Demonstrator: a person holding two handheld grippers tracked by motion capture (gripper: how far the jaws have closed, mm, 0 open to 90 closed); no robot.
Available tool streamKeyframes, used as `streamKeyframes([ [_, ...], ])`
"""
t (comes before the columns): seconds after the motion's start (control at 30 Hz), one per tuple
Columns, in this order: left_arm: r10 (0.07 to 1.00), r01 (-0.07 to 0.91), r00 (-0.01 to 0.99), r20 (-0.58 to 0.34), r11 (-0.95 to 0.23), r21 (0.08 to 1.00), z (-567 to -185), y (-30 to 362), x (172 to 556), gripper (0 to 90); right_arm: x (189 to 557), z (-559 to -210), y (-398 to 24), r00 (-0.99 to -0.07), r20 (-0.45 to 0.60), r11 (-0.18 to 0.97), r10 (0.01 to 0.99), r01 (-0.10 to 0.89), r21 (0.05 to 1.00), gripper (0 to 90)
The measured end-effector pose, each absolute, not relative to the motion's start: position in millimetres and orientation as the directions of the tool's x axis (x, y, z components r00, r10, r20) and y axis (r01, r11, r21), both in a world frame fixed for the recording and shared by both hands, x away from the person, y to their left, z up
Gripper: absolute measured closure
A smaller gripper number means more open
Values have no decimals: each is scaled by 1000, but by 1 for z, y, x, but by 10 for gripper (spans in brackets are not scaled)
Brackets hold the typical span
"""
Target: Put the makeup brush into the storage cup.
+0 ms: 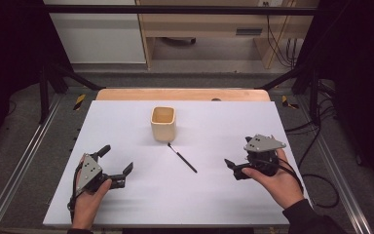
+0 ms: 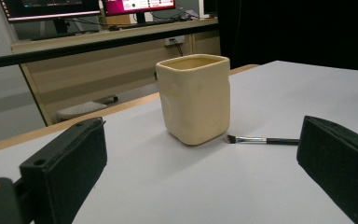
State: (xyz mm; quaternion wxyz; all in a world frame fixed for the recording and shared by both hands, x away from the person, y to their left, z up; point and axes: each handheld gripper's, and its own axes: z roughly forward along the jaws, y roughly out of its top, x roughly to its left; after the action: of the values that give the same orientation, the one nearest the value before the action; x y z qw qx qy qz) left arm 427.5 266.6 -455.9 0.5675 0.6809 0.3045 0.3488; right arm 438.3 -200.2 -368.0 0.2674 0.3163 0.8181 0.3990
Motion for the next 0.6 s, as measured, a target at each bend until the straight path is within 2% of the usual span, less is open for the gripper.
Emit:
streamKeyframes([
  [0.6, 823, 13, 550, 141, -177, 984, -456, 269, 426, 14, 458, -377, -171, -707, -108, 499, 699, 374, 782, 48],
])
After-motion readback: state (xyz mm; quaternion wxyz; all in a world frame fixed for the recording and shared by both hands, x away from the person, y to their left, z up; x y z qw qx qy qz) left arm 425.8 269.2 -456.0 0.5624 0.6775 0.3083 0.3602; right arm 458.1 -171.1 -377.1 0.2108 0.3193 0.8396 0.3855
